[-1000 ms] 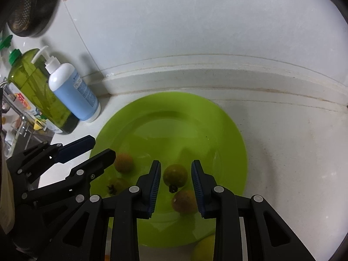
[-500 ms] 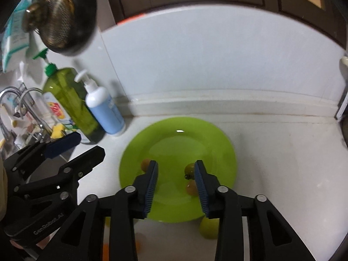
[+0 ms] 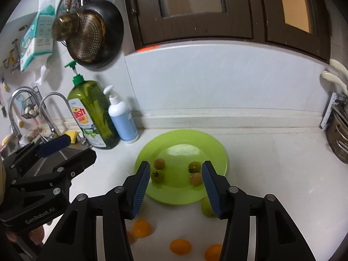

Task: Organize fruits
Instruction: 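Withdraw both open tools from the plate toward the remaining oranges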

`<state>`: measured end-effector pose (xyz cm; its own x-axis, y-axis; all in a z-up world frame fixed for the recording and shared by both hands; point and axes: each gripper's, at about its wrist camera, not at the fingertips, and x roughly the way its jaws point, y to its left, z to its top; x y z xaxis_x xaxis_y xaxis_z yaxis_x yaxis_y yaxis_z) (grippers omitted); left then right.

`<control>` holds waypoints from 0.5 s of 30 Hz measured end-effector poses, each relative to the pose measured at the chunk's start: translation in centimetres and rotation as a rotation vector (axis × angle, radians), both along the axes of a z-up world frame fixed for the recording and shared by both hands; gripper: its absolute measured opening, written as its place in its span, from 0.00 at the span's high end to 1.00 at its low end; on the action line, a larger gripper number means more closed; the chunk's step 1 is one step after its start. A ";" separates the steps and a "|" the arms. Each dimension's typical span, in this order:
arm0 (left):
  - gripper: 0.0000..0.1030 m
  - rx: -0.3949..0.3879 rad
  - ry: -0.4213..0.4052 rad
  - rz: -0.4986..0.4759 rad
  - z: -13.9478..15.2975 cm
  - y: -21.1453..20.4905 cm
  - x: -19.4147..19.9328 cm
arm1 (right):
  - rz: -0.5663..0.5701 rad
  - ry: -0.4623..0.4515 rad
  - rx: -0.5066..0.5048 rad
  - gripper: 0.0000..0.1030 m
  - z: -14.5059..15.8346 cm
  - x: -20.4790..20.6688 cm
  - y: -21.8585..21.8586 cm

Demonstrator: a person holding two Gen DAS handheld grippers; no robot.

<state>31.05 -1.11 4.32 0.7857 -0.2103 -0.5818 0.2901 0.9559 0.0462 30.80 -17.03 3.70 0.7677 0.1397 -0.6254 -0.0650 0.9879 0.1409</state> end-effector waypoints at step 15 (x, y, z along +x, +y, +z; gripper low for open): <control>0.27 0.002 0.015 0.047 -1.5 1.9 -4.9 | -0.033 -0.055 -0.046 0.45 -0.7 -5.7 0.9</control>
